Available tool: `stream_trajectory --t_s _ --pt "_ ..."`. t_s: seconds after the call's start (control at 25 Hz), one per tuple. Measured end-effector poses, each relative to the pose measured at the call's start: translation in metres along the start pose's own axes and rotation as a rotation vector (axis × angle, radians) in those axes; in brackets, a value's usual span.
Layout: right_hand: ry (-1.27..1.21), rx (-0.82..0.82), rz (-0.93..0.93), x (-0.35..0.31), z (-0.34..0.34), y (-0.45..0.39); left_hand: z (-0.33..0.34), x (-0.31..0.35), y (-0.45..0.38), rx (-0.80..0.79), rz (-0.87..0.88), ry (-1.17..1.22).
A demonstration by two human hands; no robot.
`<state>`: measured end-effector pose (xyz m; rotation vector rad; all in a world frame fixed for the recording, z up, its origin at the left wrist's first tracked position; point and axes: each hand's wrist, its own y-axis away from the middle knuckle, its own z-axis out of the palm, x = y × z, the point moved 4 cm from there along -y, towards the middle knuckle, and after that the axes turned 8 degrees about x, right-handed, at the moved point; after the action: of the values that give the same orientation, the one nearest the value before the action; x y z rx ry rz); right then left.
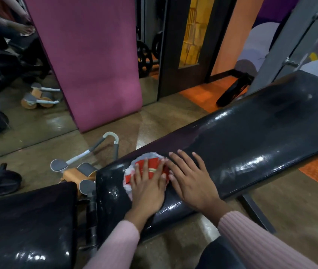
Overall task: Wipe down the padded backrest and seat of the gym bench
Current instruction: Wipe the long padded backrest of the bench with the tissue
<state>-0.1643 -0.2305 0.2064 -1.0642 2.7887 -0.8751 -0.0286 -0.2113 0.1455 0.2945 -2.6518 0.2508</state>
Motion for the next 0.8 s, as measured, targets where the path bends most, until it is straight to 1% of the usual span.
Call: stream_trajectory --t_s 0.08,0.16,0.24,0.32,0.36,0.44,0.52,0.6,0.68,0.76,0.8 --pt "-0.024 0.002 -0.009 -0.002 -0.001 0.009 0.000 -0.009 -0.030 -0.038 -0.014 0.054" --pt "-0.034 -0.021 -0.038 -0.006 -0.002 0.015 -0.006 -0.027 -0.047 -0.059 -0.097 0.104" --pt "-0.032 -0.027 -0.052 -0.007 -0.003 0.013 -0.014 -0.043 -0.043 -0.030 -0.185 0.141" --pt "-0.041 -0.019 -0.048 -0.008 -0.002 0.011 -0.014 -0.045 -0.017 -0.007 -0.219 0.130" --pt "-0.044 -0.013 -0.046 -0.008 -0.001 0.010 -0.014 -0.037 -0.002 -0.005 -0.198 0.098" --pt "-0.044 0.001 -0.050 -0.008 0.001 0.011 -0.011 -0.014 0.011 0.003 -0.096 0.052" --pt "-0.054 0.006 -0.053 -0.009 0.001 0.012 -0.008 0.001 -0.011 0.002 -0.024 0.048" --pt "-0.063 0.013 -0.051 -0.008 0.000 0.012 -0.004 -0.003 -0.044 -0.028 -0.015 0.070" --pt "-0.054 0.023 -0.040 -0.007 0.000 0.011 -0.007 -0.029 -0.064 -0.055 -0.114 0.089" --pt "-0.041 0.024 -0.046 -0.009 0.000 0.012 -0.010 -0.059 -0.058 -0.026 -0.273 0.116" --pt "-0.034 0.025 -0.063 -0.009 0.000 0.012 -0.010 -0.064 -0.047 -0.009 -0.323 0.127"
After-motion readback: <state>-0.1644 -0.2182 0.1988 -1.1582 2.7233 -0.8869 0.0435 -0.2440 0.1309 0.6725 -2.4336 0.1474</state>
